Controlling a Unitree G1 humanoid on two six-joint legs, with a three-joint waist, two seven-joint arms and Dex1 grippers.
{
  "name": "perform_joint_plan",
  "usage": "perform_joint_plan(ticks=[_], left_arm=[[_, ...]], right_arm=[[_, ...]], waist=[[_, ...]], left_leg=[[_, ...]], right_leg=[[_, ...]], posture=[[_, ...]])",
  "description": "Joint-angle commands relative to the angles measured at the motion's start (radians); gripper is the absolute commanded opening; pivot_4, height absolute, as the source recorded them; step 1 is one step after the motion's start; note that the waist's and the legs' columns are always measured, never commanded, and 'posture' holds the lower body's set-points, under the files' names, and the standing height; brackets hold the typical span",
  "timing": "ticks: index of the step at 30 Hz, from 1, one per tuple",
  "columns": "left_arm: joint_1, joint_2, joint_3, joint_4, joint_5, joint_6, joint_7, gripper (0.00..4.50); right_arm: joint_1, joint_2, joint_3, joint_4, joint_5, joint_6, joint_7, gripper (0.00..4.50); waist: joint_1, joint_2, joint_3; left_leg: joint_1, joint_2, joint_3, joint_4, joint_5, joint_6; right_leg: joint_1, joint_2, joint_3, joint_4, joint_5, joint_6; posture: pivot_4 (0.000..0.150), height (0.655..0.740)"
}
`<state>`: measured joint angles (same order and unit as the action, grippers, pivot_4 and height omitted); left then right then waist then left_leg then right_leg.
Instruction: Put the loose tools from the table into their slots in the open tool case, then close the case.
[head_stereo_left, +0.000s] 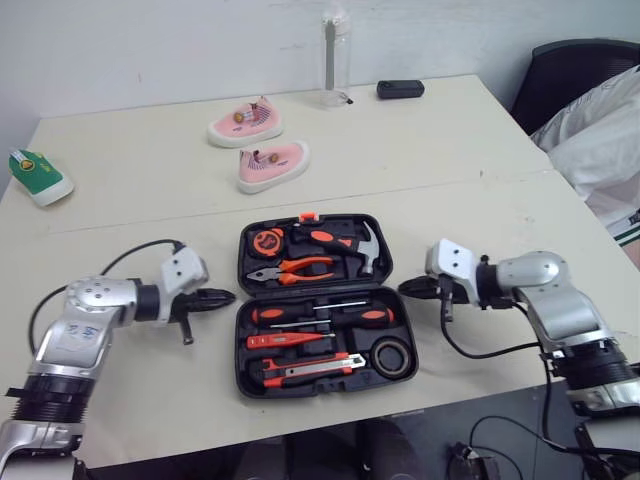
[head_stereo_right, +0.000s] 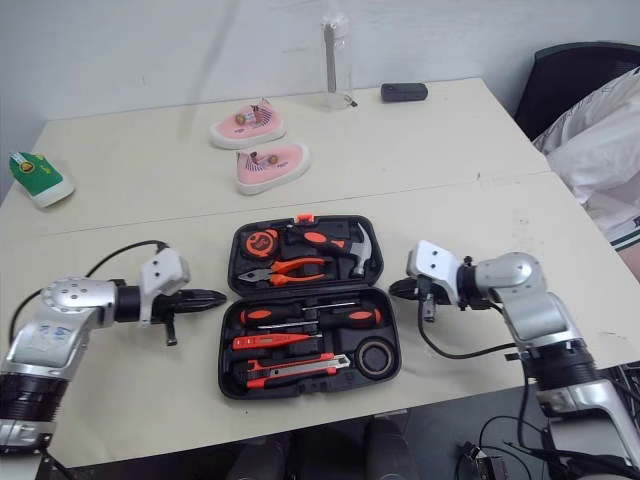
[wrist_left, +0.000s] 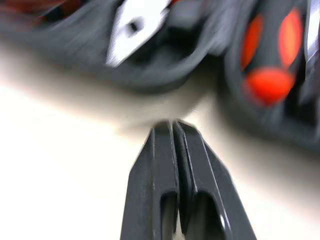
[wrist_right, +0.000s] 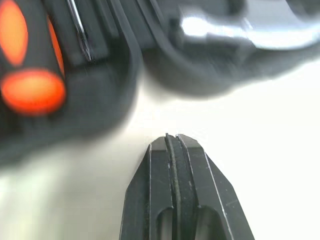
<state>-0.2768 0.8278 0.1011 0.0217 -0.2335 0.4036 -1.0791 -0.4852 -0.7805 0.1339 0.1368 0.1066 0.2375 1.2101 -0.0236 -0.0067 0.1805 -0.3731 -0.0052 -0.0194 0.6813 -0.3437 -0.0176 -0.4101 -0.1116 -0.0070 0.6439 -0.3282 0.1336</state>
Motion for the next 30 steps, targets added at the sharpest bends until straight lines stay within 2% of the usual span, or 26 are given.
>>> perform_joint_plan(ticks=[1,2,3,4,7,8,10,13,15,23,30], left_arm=[[0.049,0.020,0.130,-0.154,-0.106,0.166,0.060,0.00],[0.063,0.017,0.154,-0.191,-0.120,0.227,0.096,0.00],[0.074,0.008,0.181,-0.238,-0.147,0.295,0.133,0.59],[0.075,-0.014,0.221,-0.308,-0.194,0.414,0.191,0.87],[0.021,-0.111,0.306,-0.468,-0.281,0.744,0.380,2.20],[-0.028,-0.172,0.333,-0.506,-0.271,0.886,0.456,2.66],[-0.125,-0.290,0.371,-0.550,-0.218,1.103,0.583,3.48],[-0.215,-0.438,0.434,-0.553,-0.144,1.208,0.742,3.48],[-0.223,-0.489,0.440,-0.552,-0.125,1.211,0.809,3.48],[-0.245,-0.510,0.368,-0.529,-0.125,1.211,0.860,3.48],[-0.273,-0.520,0.309,-0.489,-0.111,1.189,0.877,3.48]], right_arm=[[0.045,-0.047,-0.097,-0.097,0.054,0.064,-0.027,0.72],[0.056,-0.051,-0.120,-0.124,0.078,0.110,-0.040,0.97],[0.065,-0.050,-0.147,-0.159,0.110,0.172,-0.056,1.57],[0.067,-0.041,-0.186,-0.212,0.154,0.274,-0.093,1.94],[0.046,-0.002,-0.266,-0.339,0.253,0.542,-0.217,3.38],[0.029,0.022,-0.282,-0.381,0.279,0.636,-0.269,3.92],[-0.015,0.080,-0.293,-0.446,0.320,0.805,-0.365,4.50],[-0.079,0.160,-0.287,-0.468,0.330,0.952,-0.487,4.50],[-0.119,0.211,-0.275,-0.447,0.299,1.008,-0.582,4.50],[-0.217,0.349,-0.261,-0.342,0.253,1.091,-0.770,4.50],[-0.235,0.379,-0.212,-0.298,0.240,1.077,-0.812,4.50]], waist=[[0.000,0.000,0.000],[-0.001,0.000,0.000],[-0.001,0.000,0.000],[0.000,0.000,0.000],[0.001,0.000,0.000],[0.002,0.000,0.000],[0.006,-0.001,0.000],[0.015,-0.001,0.000],[0.016,-0.001,0.000],[0.020,-0.001,0.000],[0.019,-0.001,0.000]], left_leg=[[0.000,0.000,0.000,0.000,0.000,0.001],[0.000,0.000,0.000,0.000,0.000,0.001],[-0.001,0.000,0.000,0.000,0.000,0.001],[0.000,0.000,0.000,0.000,0.000,0.001],[0.000,0.000,-0.001,0.000,0.000,0.001],[0.000,0.000,-0.001,0.000,0.000,0.001],[0.000,0.000,-0.001,0.001,0.000,0.001],[0.000,-0.001,-0.001,0.002,0.000,0.000],[0.000,-0.001,-0.001,0.001,0.000,0.000],[-0.002,-0.001,0.000,0.001,0.000,-0.001],[-0.002,-0.007,0.000,0.000,0.000,-0.001]], right_leg=[[0.000,0.000,0.000,0.000,0.000,0.000],[0.000,-0.001,0.000,0.000,0.000,0.000],[0.000,-0.001,0.000,0.000,0.000,0.000],[0.000,-0.001,0.000,0.000,0.000,0.000],[0.000,-0.001,0.000,0.001,0.000,0.000],[0.000,-0.001,0.000,0.001,0.000,0.000],[0.000,-0.001,0.000,0.002,0.000,0.000],[0.000,0.000,0.000,0.003,0.000,0.000],[-0.001,0.000,0.001,0.002,0.000,0.000],[-0.002,0.000,0.001,0.002,0.000,0.000],[-0.002,0.000,0.000,0.002,0.000,0.000]], posture=[[0.150,0.7269],[0.150,0.7269],[0.150,0.7269],[0.150,0.7269],[0.150,0.7269],[0.150,0.7269],[0.150,0.7269],[0.150,0.7269],[0.150,0.7269],[0.150,0.7269],[0.150,0.7269]])
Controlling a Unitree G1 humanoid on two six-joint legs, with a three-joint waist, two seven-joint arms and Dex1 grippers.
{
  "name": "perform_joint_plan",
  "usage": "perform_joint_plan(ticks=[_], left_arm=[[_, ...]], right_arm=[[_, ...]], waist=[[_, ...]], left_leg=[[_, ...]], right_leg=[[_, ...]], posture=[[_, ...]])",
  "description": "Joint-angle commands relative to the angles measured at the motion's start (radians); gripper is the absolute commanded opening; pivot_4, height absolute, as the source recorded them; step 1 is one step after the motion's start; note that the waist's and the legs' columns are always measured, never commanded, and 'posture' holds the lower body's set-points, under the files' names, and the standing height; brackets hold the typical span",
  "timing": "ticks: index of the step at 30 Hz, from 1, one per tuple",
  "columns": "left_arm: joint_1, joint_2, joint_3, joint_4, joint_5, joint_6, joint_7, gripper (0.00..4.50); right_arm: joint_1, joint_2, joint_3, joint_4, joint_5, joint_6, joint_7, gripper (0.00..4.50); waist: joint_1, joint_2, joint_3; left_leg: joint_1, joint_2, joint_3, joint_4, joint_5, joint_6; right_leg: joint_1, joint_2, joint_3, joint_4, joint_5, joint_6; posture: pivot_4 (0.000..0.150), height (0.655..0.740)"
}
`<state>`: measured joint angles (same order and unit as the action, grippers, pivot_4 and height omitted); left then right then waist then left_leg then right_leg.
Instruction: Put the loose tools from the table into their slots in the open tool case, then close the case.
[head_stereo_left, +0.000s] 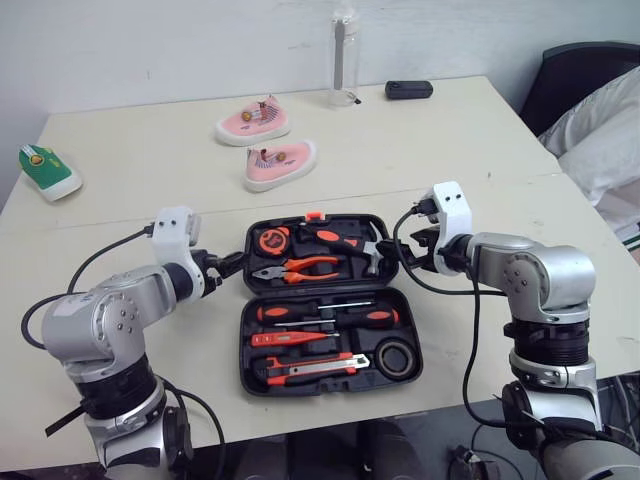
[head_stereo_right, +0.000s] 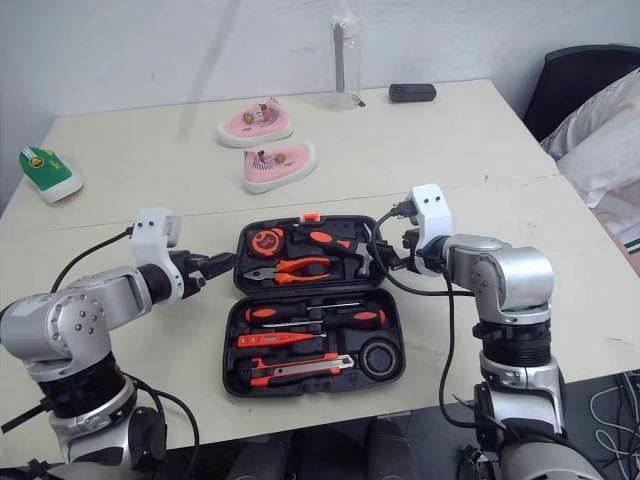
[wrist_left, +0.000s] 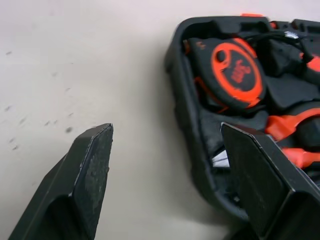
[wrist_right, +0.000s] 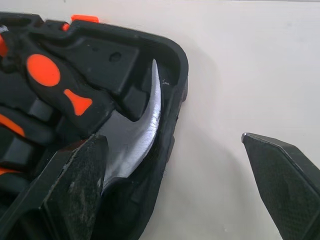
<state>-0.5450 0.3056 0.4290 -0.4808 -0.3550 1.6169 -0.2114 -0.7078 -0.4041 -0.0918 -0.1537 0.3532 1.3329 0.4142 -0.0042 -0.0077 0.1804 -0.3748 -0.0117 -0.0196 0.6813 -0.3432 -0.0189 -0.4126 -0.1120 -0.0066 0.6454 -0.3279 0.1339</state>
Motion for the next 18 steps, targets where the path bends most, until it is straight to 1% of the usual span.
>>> perform_joint_plan(ticks=[1,4,6,8,9,10,11,12,18], left_arm=[[-0.001,0.007,-0.033,0.022,0.015,-0.040,0.009,3.48],[0.007,-0.005,-0.044,0.060,0.034,-0.071,0.029,2.64],[0.011,-0.023,-0.039,0.069,0.035,-0.057,0.037,1.77],[0.014,-0.032,-0.037,0.065,0.037,-0.049,0.040,1.02],[0.017,-0.034,-0.038,0.061,0.038,-0.051,0.040,0.52],[0.019,-0.036,-0.039,0.056,0.037,-0.051,0.040,0.19],[0.019,-0.037,-0.039,0.055,0.036,-0.052,0.039,0.00],[0.017,-0.039,-0.039,0.055,0.035,-0.054,0.039,0.00],[0.015,-0.028,-0.056,0.032,0.023,-0.091,0.025,0.00]], right_arm=[[-0.008,0.002,0.022,-0.002,-0.010,-0.030,-0.020,4.50],[0.001,-0.002,0.039,0.014,-0.018,-0.058,-0.028,3.70],[0.008,-0.003,0.051,0.018,-0.022,-0.070,-0.031,2.75],[0.014,-0.007,0.061,0.017,-0.023,-0.078,-0.031,1.92],[0.018,-0.007,0.067,0.015,-0.023,-0.079,-0.031,1.37],[0.021,-0.008,0.070,0.013,-0.022,-0.079,-0.032,0.93],[0.024,-0.008,0.073,0.010,-0.020,-0.077,-0.033,0.48],[0.027,-0.008,0.075,0.007,-0.019,-0.075,-0.034,0.01],[0.035,-0.016,0.078,-0.016,-0.012,-0.077,-0.040,0.01]], waist=[[-0.003,0.000,0.000],[-0.004,0.000,0.000],[-0.004,0.000,0.000],[-0.002,0.000,0.000],[-0.002,0.000,0.000],[-0.003,0.000,0.000],[-0.002,0.000,-0.001],[-0.002,0.000,-0.001],[0.000,-0.001,-0.001]], left_leg=[[0.000,0.000,0.000,0.000,0.000,0.000],[0.000,0.000,0.000,0.000,0.000,0.000],[0.000,0.000,0.000,0.000,0.000,0.000],[0.000,0.000,0.000,0.000,0.000,0.000],[0.000,0.000,0.000,0.000,0.000,0.000],[0.001,0.000,0.000,0.000,0.000,0.000],[0.002,0.000,0.000,0.000,0.000,0.000],[0.003,0.000,0.000,0.000,0.000,0.000],[0.004,0.000,0.000,0.000,0.000,0.000]], right_leg=[[0.000,0.000,0.000,0.000,0.000,0.000],[0.000,0.000,0.000,0.000,0.000,0.000],[0.000,0.000,0.000,0.000,0.000,0.000],[0.000,0.000,0.000,0.000,0.000,0.000],[0.000,0.000,0.000,0.000,0.000,0.000],[0.000,0.000,0.000,0.000,0.000,0.000],[0.001,0.000,0.000,0.000,0.000,0.000],[0.002,0.000,0.000,-0.001,0.000,0.000],[0.003,0.000,0.000,-0.002,0.000,0.000]], posture=[[0.150,0.7269],[0.150,0.7269],[0.150,0.7269],[0.150,0.7269],[0.150,0.7269],[0.150,0.7269],[0.150,0.7269],[0.150,0.7269],[0.150,0.7269]])
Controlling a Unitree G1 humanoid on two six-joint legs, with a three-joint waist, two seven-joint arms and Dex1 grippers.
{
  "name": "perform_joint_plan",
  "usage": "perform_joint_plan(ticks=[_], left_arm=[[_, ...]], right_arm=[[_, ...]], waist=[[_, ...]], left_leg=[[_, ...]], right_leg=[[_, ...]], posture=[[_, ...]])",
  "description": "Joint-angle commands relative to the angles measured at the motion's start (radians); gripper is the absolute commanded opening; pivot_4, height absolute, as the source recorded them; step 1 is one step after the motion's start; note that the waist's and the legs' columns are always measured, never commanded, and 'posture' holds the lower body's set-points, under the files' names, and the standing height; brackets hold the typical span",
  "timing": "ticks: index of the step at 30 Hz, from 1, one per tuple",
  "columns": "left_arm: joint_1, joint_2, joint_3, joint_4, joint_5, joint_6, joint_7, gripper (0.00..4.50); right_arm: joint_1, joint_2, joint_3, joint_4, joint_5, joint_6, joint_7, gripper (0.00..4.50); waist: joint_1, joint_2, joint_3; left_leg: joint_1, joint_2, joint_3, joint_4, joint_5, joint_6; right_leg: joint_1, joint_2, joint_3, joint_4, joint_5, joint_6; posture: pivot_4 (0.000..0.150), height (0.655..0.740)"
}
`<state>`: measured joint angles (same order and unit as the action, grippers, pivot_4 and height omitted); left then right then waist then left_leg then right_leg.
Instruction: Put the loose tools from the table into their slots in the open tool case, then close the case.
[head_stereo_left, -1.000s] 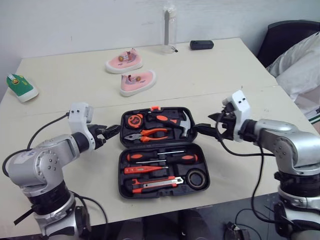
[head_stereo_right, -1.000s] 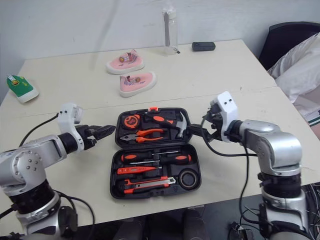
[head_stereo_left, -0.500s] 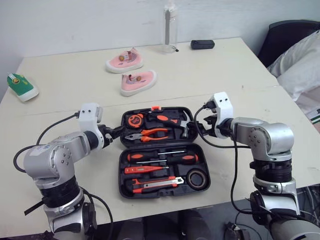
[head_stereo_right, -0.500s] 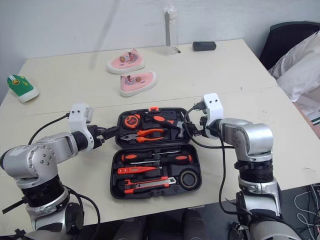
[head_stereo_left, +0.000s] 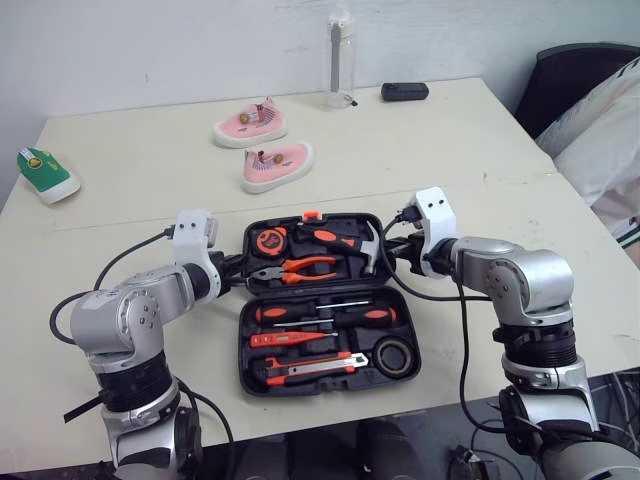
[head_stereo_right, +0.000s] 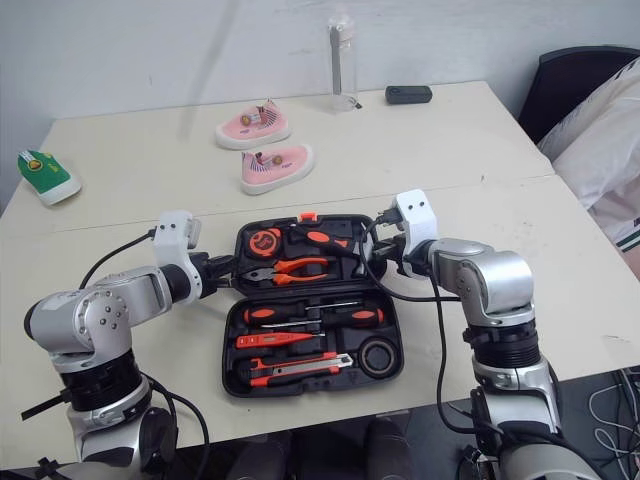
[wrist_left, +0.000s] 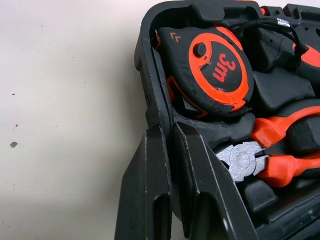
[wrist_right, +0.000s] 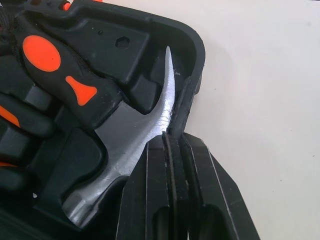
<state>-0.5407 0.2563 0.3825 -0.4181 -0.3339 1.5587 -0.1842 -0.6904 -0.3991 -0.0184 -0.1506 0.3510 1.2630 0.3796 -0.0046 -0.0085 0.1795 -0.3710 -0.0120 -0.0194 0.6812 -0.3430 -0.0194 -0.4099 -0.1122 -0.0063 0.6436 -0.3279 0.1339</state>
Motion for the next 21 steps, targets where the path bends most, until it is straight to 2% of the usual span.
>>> perform_joint_plan(ticks=[1,7,13,15,17,21], left_arm=[[0.014,0.031,-0.021,-0.039,0.000,-0.061,-0.009,0.00],[0.040,0.100,-0.097,-0.071,0.023,-0.342,-0.061,0.00],[0.082,0.195,-0.206,-0.003,0.116,-0.743,-0.123,0.00],[0.084,0.216,-0.239,0.051,0.153,-0.887,-0.141,0.00],[0.115,0.243,-0.285,0.122,0.234,-1.129,-0.152,0.00],[0.222,0.259,-0.318,0.175,0.365,-1.446,-0.088,0.00]], right_arm=[[0.019,-0.023,0.005,-0.023,-0.012,-0.017,-0.006,0.01],[0.031,-0.022,-0.016,-0.065,-0.037,-0.186,-0.019,0.01],[0.073,-0.046,0.015,-0.081,-0.120,-0.440,-0.034,0.01],[0.093,-0.059,0.036,-0.059,-0.170,-0.570,-0.031,0.01],[0.133,-0.084,0.072,-0.016,-0.261,-0.773,-0.043,0.01],[0.245,-0.101,0.094,0.041,-0.386,-1.082,-0.106,0.01]], waist=[[0.000,0.000,0.000],[0.000,0.000,0.000],[0.000,0.000,0.000],[-0.001,0.000,0.000],[-0.001,0.000,0.000],[-0.001,0.000,0.000]], left_leg=[[0.000,0.000,0.000,0.000,0.000,0.000],[0.000,0.000,0.000,0.000,0.000,0.000],[-0.005,0.000,0.000,-0.002,0.000,0.000],[-0.005,0.000,0.000,-0.002,0.000,0.000],[-0.005,0.000,0.001,-0.003,0.000,0.000],[-0.005,0.000,0.002,-0.005,0.000,0.000]], right_leg=[[0.000,0.000,0.000,0.000,0.000,0.000],[0.000,0.000,0.000,-0.001,0.000,0.000],[-0.004,0.000,-0.001,-0.001,0.000,0.000],[-0.004,0.000,-0.001,-0.002,0.000,0.000],[-0.004,0.000,-0.001,-0.004,0.000,0.000],[-0.004,0.000,-0.001,-0.007,0.000,0.000]], posture=[[0.150,0.7269],[0.150,0.7269],[0.150,0.7269],[0.150,0.7269],[0.150,0.7269],[0.150,0.7269]])
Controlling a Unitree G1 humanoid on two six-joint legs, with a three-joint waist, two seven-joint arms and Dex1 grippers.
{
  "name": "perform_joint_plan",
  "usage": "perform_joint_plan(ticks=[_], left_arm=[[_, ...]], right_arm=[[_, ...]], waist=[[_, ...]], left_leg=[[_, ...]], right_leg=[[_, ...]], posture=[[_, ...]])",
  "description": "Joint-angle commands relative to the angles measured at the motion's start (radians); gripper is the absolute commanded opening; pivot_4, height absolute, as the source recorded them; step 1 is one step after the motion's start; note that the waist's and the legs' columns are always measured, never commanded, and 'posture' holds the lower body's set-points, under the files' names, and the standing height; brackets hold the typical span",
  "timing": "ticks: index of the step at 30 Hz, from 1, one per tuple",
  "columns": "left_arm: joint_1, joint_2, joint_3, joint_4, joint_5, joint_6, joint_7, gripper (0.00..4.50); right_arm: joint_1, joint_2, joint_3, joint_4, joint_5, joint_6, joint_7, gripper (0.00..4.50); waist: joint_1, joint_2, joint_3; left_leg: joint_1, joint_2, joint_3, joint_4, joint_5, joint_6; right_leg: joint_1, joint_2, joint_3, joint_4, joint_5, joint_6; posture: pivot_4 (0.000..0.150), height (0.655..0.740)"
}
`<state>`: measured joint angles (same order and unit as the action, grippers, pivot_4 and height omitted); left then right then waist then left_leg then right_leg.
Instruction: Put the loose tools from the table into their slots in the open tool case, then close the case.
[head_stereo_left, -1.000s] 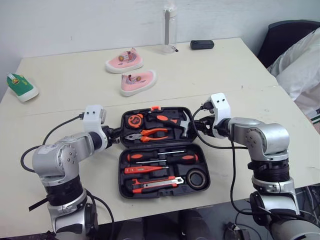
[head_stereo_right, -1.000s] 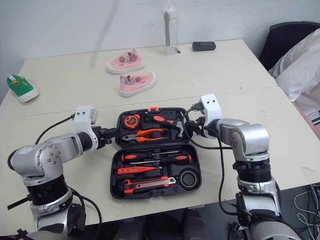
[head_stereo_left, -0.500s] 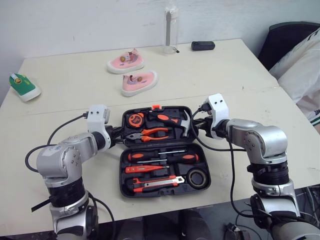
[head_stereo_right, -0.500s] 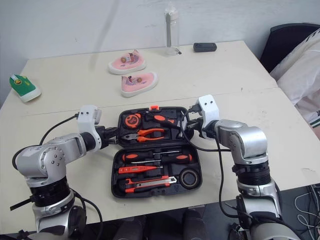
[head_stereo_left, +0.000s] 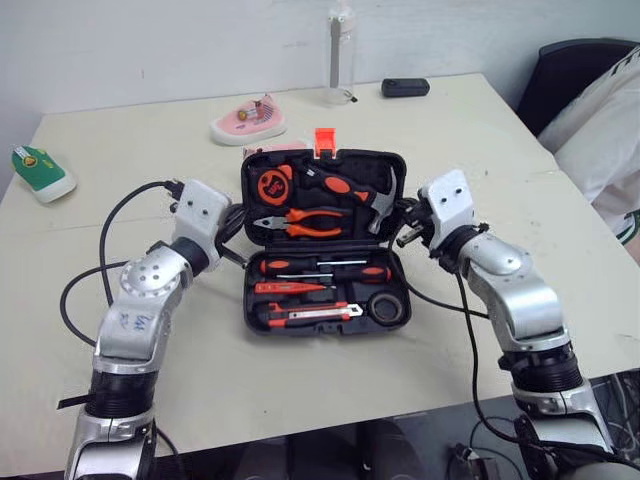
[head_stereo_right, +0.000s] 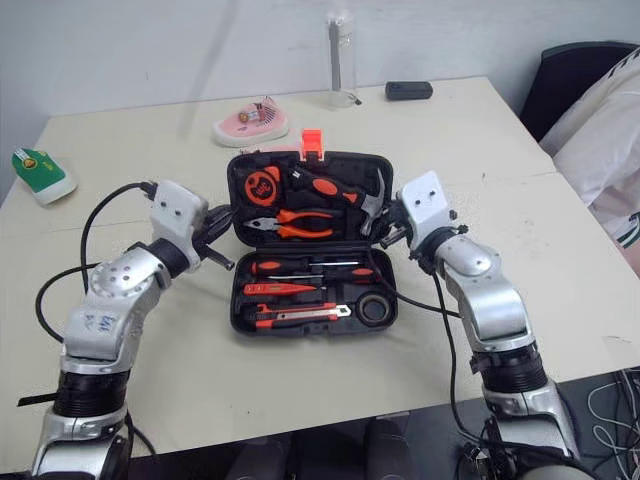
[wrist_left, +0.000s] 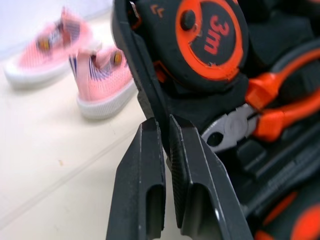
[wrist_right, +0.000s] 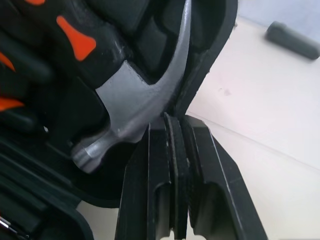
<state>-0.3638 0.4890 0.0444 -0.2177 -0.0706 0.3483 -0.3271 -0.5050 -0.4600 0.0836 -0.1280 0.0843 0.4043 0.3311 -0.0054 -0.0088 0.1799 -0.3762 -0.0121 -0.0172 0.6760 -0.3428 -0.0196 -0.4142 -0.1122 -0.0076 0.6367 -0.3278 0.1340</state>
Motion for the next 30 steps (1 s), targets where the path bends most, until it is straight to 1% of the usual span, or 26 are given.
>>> perform_joint_plan(ticks=[1,5,7,8,10,11,12,13,14,15,16,17,18,19,20,21,22,23,24,25,26,27,28,29,30], left_arm=[[0.080,0.026,0.019,-0.023,0.132,-0.283,0.077,0.00],[0.186,0.003,0.060,-0.024,0.177,-0.331,0.151,0.00],[0.234,0.001,0.081,-0.046,0.172,-0.351,0.154,0.00],[0.258,-0.001,0.096,-0.064,0.159,-0.348,0.150,0.00],[0.332,0.004,0.144,-0.146,0.101,-0.326,0.112,0.70],[0.372,0.009,0.171,-0.201,0.058,-0.293,0.083,0.97],[0.418,0.021,0.214,-0.281,-0.049,-0.230,0.031,1.44],[0.479,0.046,0.277,-0.370,-0.175,-0.135,-0.023,1.96],[0.542,0.076,0.354,-0.446,-0.324,-0.013,-0.065,2.38],[0.621,0.118,0.443,-0.501,-0.505,0.103,-0.109,2.78],[0.699,0.162,0.535,-0.531,-0.661,0.196,-0.153,3.25],[0.763,0.200,0.623,-0.538,-0.769,0.258,-0.196,3.69],[0.842,0.262,0.727,-0.508,-0.870,0.343,-0.290,3.69],[0.895,0.307,0.798,-0.484,-0.938,0.401,-0.348,3.69],[0.928,0.357,0.856,-0.429,-0.957,0.453,-0.413,3.69],[0.926,0.392,0.883,-0.374,-0.944,0.460,-0.451,3.69],[0.887,0.426,0.875,-0.313,-0.900,0.437,-0.454,3.69],[0.860,0.452,0.869,-0.271,-0.873,0.421,-0.456,3.69],[0.805,0.496,0.820,-0.221,-0.818,0.378,-0.454,3.72],[0.747,0.537,0.761,-0.178,-0.766,0.335,-0.455,3.46],[0.667,0.577,0.679,-0.130,-0.711,0.288,-0.463,3.16],[0.573,0.604,0.588,-0.085,-0.661,0.249,-0.471,2.93],[0.479,0.619,0.497,-0.041,-0.613,0.221,-0.472,2.56],[0.388,0.619,0.416,0.003,-0.575,0.195,-0.484,2.19],[0.289,0.605,0.334,0.051,-0.541,0.183,-0.495,1.79]], right_arm=[[0.093,-0.044,-0.010,0.025,-0.146,-0.294,-0.072,0.01],[0.209,-0.076,-0.007,0.058,-0.243,-0.536,-0.120,0.01],[0.256,-0.095,-0.011,0.073,-0.276,-0.605,-0.131,0.01],[0.277,-0.101,-0.019,0.074,-0.278,-0.626,-0.127,0.38],[0.332,-0.143,-0.047,0.036,-0.239,-0.704,-0.070,1.20],[0.358,-0.173,-0.060,0.001,-0.226,-0.730,-0.038,1.64],[0.389,-0.216,-0.078,-0.078,-0.127,-0.716,0.051,2.15],[0.431,-0.274,-0.108,-0.175,-0.002,-0.664,0.152,2.73],[0.479,-0.344,-0.146,-0.262,0.111,-0.579,0.250,3.19],[0.562,-0.444,-0.200,-0.356,0.294,-0.431,0.376,3.63],[0.651,-0.532,-0.279,-0.424,0.464,-0.305,0.492,4.18],[0.709,-0.592,-0.360,-0.456,0.574,-0.229,0.578,4.24],[0.737,-0.648,-0.444,-0.441,0.679,-0.123,0.639,4.24],[0.749,-0.681,-0.503,-0.423,0.738,-0.057,0.668,4.24],[0.742,-0.696,-0.531,-0.398,0.771,-0.033,0.707,4.24],[0.731,-0.706,-0.534,-0.383,0.794,-0.008,0.727,4.24],[0.719,-0.707,-0.515,-0.377,0.787,-0.014,0.749,4.24],[0.707,-0.708,-0.503,-0.374,0.782,-0.012,0.764,4.24],[0.688,-0.702,-0.457,-0.375,0.742,-0.027,0.768,4.01],[0.666,-0.694,-0.411,-0.379,0.715,-0.038,0.772,3.60],[0.635,-0.680,-0.352,-0.385,0.682,-0.043,0.774,3.37],[0.595,-0.658,-0.287,-0.390,0.640,-0.053,0.768,2.99],[0.555,-0.639,-0.232,-0.386,0.605,-0.055,0.765,2.56],[0.517,-0.620,-0.181,-0.380,0.567,-0.057,0.762,2.12],[0.482,-0.598,-0.133,-0.370,0.529,-0.061,0.761,1.69]], waist=[[0.001,0.000,0.000],[0.002,0.000,0.000],[0.000,0.000,0.000],[-0.001,0.000,0.000],[-0.003,0.000,0.000],[-0.006,0.000,0.000],[-0.010,0.000,0.000],[-0.015,0.001,0.000],[-0.021,0.001,0.001],[-0.022,0.002,0.001],[-0.021,0.002,0.001],[-0.021,0.002,0.001],[-0.020,0.002,0.002],[-0.019,0.000,0.002],[-0.018,-0.003,0.005],[-0.017,-0.003,0.006],[-0.017,-0.004,0.007],[-0.013,-0.003,0.008],[-0.010,-0.003,0.008],[0.008,0.000,0.010],[0.017,0.001,0.010],[0.029,0.000,0.010],[0.032,-0.002,0.009],[0.030,-0.002,0.009],[0.029,-0.002,0.009]], left_leg=[[0.000,0.000,0.000,-0.001,0.000,0.000],[0.000,0.000,0.000,-0.003,0.000,0.000],[0.001,0.000,0.000,-0.002,0.000,0.000],[0.004,0.000,0.000,-0.002,0.000,0.000],[0.007,0.002,0.001,-0.002,0.000,0.000],[0.007,0.005,0.001,-0.002,0.000,0.000],[0.007,0.007,0.001,-0.003,0.000,0.000],[0.006,0.008,0.002,-0.004,0.000,0.000],[0.007,0.009,0.002,-0.006,0.000,0.000],[0.007,0.009,0.002,-0.006,0.000,0.000],[0.007,0.010,0.001,-0.008,0.000,0.000],[0.007,0.011,0.000,-0.009,-0.001,0.001],[0.009,0.012,-0.001,-0.010,-0.001,0.002],[0.014,0.014,-0.003,-0.010,-0.002,0.002],[0.020,0.015,-0.004,-0.010,-0.004,0.005],[0.024,0.016,-0.005,-0.010,-0.007,0.008],[0.027,0.017,-0.006,-0.009,-0.009,0.009],[0.033,0.017,-0.007,-0.010,-0.010,0.009],[0.036,0.019,-0.007,-0.011,-0.010,0.009],[0.038,0.019,-0.007,-0.011,-0.010,0.009],[0.039,0.018,-0.007,-0.011,-0.010,0.009],[0.038,0.017,-0.006,-0.012,-0.012,0.010],[0.036,0.016,-0.006,-0.012,-0.012,0.009],[0.029,0.013,-0.006,-0.012,-0.008,0.007],[0.023,0.011,-0.005,-0.012,-0.005,0.003]], right_leg=[[0.000,0.000,0.000,0.000,0.000,0.000],[0.001,-0.001,-0.002,-0.001,0.000,0.000],[0.001,-0.001,-0.002,-0.001,0.000,0.000],[0.002,-0.001,-0.002,-0.002,0.000,0.000],[0.005,0.000,-0.001,-0.001,0.000,0.000],[0.005,0.001,-0.001,-0.002,0.000,0.000],[0.005,0.001,-0.001,-0.001,0.000,0.000],[0.004,0.001,0.001,-0.001,0.000,0.000],[0.004,0.001,0.001,-0.001,0.000,0.000],[0.003,0.001,0.001,-0.001,0.000,0.000],[0.004,0.001,0.001,0.000,0.000,0.000],[0.006,-0.001,0.001,-0.002,0.000,0.000],[0.010,-0.002,0.001,-0.005,0.000,-0.001],[0.018,-0.002,0.000,-0.013,0.001,-0.003],[0.025,-0.001,-0.002,-0.017,0.001,-0.004],[0.031,-0.001,-0.004,-0.018,0.001,-0.006],[0.036,-0.001,-0.005,-0.020,0.001,-0.009],[0.041,-0.001,-0.008,-0.024,-0.002,-0.018],[0.046,0.000,-0.011,-0.029,-0.005,-0.029],[0.047,0.000,-0.012,-0.029,-0.005,-0.029],[0.049,0.000,-0.013,-0.030,-0.005,-0.030],[0.048,-0.001,-0.011,-0.031,-0.005,-0.030],[0.044,0.000,-0.011,-0.029,-0.006,-0.030],[0.038,0.002,-0.012,-0.028,-0.004,-0.028],[0.031,0.001,-0.011,-0.026,0.005,-0.011]], posture=[[0.150,0.7269],[0.150,0.7269],[0.150,0.7269],[0.150,0.7269],[0.150,0.7269],[0.150,0.7269],[0.150,0.7269],[0.150,0.7269],[0.150,0.7269],[0.150,0.7269],[0.150,0.7269],[0.150,0.7269],[0.150,0.7269],[0.150,0.7269],[0.150,0.7269],[0.150,0.7269],[0.150,0.7269],[0.150,0.7269],[0.150,0.7269],[0.150,0.7269],[0.150,0.7269],[0.150,0.7269],[0.150,0.7269],[0.150,0.7269],[0.150,0.7269]])
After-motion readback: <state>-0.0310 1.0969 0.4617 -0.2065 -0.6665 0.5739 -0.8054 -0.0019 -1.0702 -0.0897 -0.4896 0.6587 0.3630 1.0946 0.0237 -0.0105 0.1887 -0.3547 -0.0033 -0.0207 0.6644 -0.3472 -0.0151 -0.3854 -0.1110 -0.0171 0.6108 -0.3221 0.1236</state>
